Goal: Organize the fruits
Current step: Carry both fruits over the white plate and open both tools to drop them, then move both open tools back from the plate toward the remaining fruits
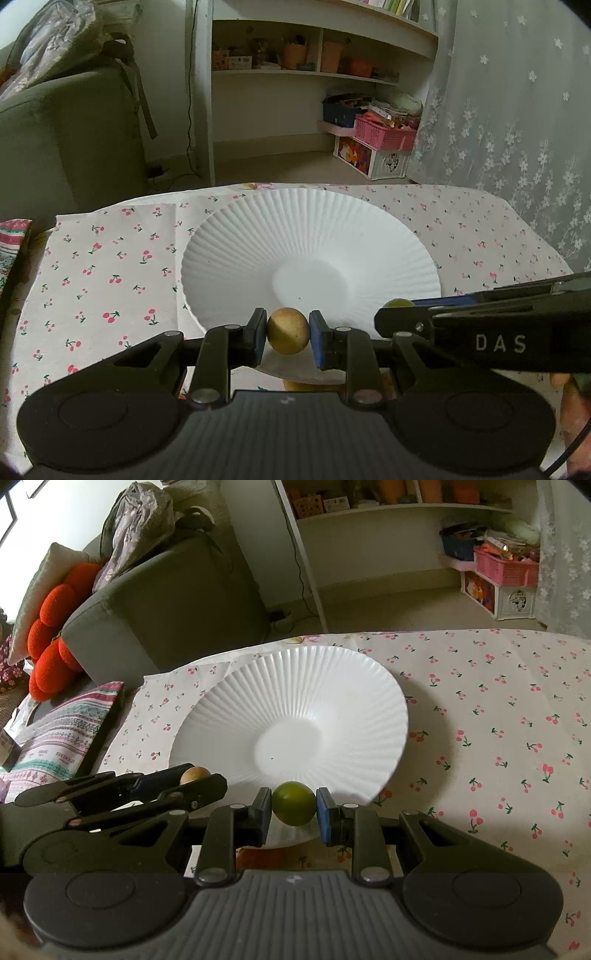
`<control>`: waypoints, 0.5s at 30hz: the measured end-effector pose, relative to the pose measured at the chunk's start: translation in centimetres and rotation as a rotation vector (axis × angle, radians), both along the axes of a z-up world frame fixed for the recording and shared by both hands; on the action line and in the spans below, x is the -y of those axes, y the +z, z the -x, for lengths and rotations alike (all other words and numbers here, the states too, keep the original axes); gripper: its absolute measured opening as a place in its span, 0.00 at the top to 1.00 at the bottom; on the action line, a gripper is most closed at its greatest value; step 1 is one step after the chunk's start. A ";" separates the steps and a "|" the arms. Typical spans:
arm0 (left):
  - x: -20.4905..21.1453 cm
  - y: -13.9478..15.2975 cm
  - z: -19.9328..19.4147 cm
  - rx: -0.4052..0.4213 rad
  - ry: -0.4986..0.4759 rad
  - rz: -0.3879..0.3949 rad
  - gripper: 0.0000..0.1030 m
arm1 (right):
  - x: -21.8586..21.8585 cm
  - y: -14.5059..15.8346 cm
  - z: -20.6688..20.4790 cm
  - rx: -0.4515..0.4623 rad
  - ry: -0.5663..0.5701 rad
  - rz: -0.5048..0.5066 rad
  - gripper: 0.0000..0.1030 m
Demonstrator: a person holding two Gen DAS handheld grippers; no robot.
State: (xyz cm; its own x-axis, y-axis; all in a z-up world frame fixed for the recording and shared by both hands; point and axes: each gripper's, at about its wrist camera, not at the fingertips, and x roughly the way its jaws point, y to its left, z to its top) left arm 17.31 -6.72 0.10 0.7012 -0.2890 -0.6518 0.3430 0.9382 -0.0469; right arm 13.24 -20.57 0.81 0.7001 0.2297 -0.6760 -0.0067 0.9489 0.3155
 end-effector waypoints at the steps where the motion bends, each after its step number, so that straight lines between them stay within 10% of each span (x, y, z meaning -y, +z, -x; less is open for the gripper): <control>1: 0.1 0.0 0.0 0.000 0.002 -0.003 0.92 | 0.0 0.0 0.0 0.001 0.000 0.003 0.78; 8: 0.2 0.0 -0.1 0.002 0.002 -0.005 0.91 | 0.2 -0.2 0.0 0.008 -0.010 -0.005 0.76; 15: -1.7 1.1 0.2 -0.013 0.031 0.073 0.67 | 1.2 1.0 0.6 0.032 -0.040 -0.069 0.65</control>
State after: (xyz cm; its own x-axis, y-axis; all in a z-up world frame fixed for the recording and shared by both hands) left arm 17.11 -5.00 1.19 0.7021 -0.3150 -0.6387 0.3132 0.9420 -0.1202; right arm 12.62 -21.74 1.82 0.7303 0.2466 -0.6370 0.0195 0.9247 0.3803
